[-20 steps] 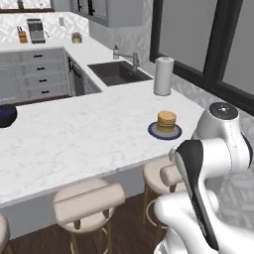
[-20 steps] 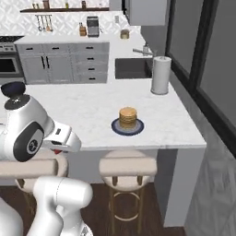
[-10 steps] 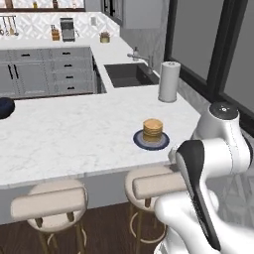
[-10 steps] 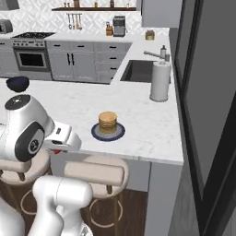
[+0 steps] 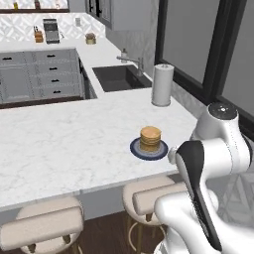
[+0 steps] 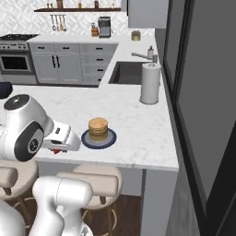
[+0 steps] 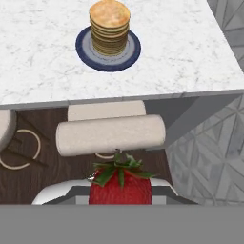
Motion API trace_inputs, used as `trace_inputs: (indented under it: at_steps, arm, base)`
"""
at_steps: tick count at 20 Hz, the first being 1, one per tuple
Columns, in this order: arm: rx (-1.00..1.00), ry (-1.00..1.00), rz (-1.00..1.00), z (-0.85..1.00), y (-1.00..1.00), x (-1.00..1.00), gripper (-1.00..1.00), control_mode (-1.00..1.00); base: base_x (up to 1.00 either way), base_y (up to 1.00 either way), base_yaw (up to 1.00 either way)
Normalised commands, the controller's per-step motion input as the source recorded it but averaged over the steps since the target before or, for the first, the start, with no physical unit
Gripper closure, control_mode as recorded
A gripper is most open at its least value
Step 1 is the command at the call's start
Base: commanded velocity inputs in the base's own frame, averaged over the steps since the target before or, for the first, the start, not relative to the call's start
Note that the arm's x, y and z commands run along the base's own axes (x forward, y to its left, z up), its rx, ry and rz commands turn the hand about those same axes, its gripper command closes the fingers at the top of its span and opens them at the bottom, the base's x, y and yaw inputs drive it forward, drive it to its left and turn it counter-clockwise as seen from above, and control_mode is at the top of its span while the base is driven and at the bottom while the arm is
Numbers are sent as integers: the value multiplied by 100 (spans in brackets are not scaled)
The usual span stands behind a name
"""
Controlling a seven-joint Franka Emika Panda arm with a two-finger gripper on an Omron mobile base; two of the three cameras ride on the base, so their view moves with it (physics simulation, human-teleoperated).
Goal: Take the strawberry from the fridge and place it on top of the pancake, located on the dining counter.
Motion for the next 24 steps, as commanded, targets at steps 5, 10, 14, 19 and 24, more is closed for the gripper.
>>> trace_inputs:
  at_steps: [5,10,14,19,24]
  arm:
    - [0,0,0,0,0,0,100,100]
    - [0,0,0,0,0,0,100,100]
    - [0,0,0,0,0,0,100,100]
    - [0,-2,0,0,2,72,100,-100]
    - [3,-1,0,0,0,100,100,-100]
  base:
    - [49,10,-6]
    - [42,0,0]
    - [44,0,0]
    - [12,1,0]
    - [0,0,0]
